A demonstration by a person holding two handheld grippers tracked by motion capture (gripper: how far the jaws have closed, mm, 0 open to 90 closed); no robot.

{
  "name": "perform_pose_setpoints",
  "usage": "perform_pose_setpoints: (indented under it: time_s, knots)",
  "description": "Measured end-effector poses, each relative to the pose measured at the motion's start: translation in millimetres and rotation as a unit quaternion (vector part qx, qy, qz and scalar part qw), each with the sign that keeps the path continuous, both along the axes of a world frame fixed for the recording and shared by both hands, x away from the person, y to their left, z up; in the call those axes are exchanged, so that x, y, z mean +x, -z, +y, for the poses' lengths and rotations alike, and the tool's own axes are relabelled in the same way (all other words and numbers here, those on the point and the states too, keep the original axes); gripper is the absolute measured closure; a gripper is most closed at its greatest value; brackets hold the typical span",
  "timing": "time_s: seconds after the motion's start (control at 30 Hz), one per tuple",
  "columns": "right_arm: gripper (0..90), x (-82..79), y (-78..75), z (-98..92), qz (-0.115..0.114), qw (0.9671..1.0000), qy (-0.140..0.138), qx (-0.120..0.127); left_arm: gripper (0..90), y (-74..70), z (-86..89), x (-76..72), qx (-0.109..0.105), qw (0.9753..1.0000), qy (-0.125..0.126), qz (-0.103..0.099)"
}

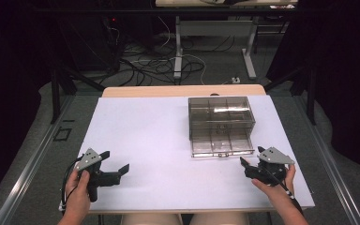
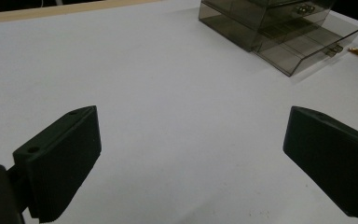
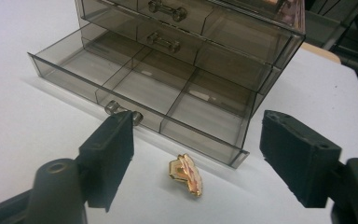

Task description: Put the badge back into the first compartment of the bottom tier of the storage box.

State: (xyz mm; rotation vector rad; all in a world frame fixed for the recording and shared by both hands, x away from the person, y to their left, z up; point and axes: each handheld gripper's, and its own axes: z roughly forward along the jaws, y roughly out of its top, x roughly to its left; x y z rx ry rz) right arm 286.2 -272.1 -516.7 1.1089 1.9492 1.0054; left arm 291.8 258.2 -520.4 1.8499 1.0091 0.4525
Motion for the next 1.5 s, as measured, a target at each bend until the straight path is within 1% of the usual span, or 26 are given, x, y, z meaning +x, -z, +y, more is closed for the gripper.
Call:
perform_pose_setpoints:
  time_s: [0.03,0.07,0.1,0.17,0.23,0.33,0.4,0.47,0.5,0.53,0.6,0.63,0.67,0.8,0.83,0.9,0.97,1.0,1.03,1.13,1.17,1.23,1.37,1.4,1.43,1.5]
  knots:
    - [27.7,0.0,0.1,0.5,-0.006,1.0000,0.000,-0.005,4.1,-0.1,0.7,0.3,0.002,1.0000,0.000,-0.002]
    - [28.6,0.0,-0.3,0.8,-0.005,0.9999,-0.003,-0.016,4.1,-0.2,1.3,0.7,0.005,1.0000,0.000,-0.005]
    - [29.5,0.5,0.1,1.5,-0.007,0.9998,-0.004,-0.020,4.1,-0.3,1.6,0.4,0.005,1.0000,-0.001,-0.003]
    - [34.4,0.1,0.8,3.0,-0.004,0.9994,-0.008,-0.034,4.1,-0.3,1.3,-0.2,0.000,1.0000,-0.003,-0.001]
    - [38.4,-0.7,1.0,4.9,-0.005,0.9988,-0.012,-0.047,4.0,-0.7,1.6,-0.6,0.003,1.0000,-0.003,-0.003]
    - [44.3,-1.2,0.5,7.3,0.003,0.9980,-0.015,-0.062,4.1,-1.0,1.8,-0.7,0.007,1.0000,-0.003,-0.005]
    - [48.3,-1.5,1.4,8.6,0.007,0.9973,-0.015,-0.071,4.1,-0.7,1.6,-0.4,0.005,1.0000,-0.004,-0.004]
    - [50.3,-1.1,2.6,8.5,0.011,0.9959,-0.021,-0.087,4.1,-0.3,1.1,-0.4,0.001,1.0000,-0.005,-0.001]
    - [51.4,-1.2,3.8,8.8,0.011,0.9960,-0.018,-0.087,4.1,-0.3,1.1,-0.5,0.001,1.0000,-0.005,-0.001]
    - [51.9,-0.8,3.9,8.4,0.012,0.9953,-0.020,-0.094,4.1,-0.3,1.1,-0.6,0.000,1.0000,-0.006,0.000]
    - [52.5,-0.3,4.6,9.0,0.007,0.9940,-0.017,-0.108,4.1,-0.4,1.2,-0.6,-0.001,1.0000,-0.006,0.000]
    - [52.6,-0.3,4.7,9.2,0.007,0.9931,-0.015,-0.116,4.1,-0.5,1.8,-0.3,0.003,1.0000,-0.004,-0.002]
    - [52.8,0.4,5.2,9.5,-0.001,0.9917,-0.014,-0.128,4.1,-0.4,1.8,-0.2,0.004,1.0000,-0.004,-0.002]
    - [55.2,0.4,8.0,13.2,0.005,0.9877,-0.024,-0.155,4.1,-0.1,1.7,0.1,0.003,1.0000,-0.005,-0.001]
    - [55.7,0.2,8.7,14.4,0.007,0.9862,-0.025,-0.163,4.1,-0.1,1.7,0.1,0.003,1.0000,-0.004,-0.001]
    - [56.1,1.2,9.5,15.8,0.001,0.9817,-0.035,-0.187,4.1,-0.1,1.7,0.0,0.004,1.0000,-0.004,-0.001]
    - [59.4,1.1,10.9,17.1,0.003,0.9791,-0.040,-0.200,4.1,0.1,1.5,0.0,0.003,1.0000,-0.006,-0.002]
    - [61.5,1.1,11.1,16.9,0.009,0.9774,-0.046,-0.206,4.1,0.1,1.5,0.0,0.003,1.0000,-0.006,-0.002]
    - [63.6,1.3,12.4,17.3,0.014,0.9768,-0.052,-0.208,4.1,0.1,1.4,-0.1,0.004,1.0000,-0.007,-0.001]
    - [64.4,1.4,14.4,17.6,0.024,0.9734,-0.059,-0.220,4.1,0.2,1.2,-0.1,0.002,1.0000,-0.008,-0.002]
    - [65.0,1.2,15.4,18.3,0.026,0.9728,-0.058,-0.223,4.1,0.3,1.2,0.0,0.002,1.0000,-0.008,-0.002]
    - [65.9,1.4,16.3,19.2,0.029,0.9700,-0.062,-0.233,4.1,0.4,1.2,0.2,0.002,1.0000,-0.008,-0.001]
    - [66.2,1.6,19.3,22.6,0.042,0.9682,-0.063,-0.238,4.1,0.6,0.8,0.1,0.001,1.0000,-0.009,0.001]
    - [66.2,1.7,20.3,23.4,0.047,0.9683,-0.062,-0.237,4.1,0.6,0.8,0.0,0.000,1.0000,-0.009,0.001]
    - [66.6,2.4,20.6,23.4,0.047,0.9674,-0.063,-0.241,4.1,0.6,0.8,0.0,0.001,1.0000,-0.008,0.001]
    - [66.8,3.1,21.9,23.6,0.058,0.9675,-0.062,-0.238,4.1,0.5,0.9,0.0,0.002,1.0000,-0.008,0.000]
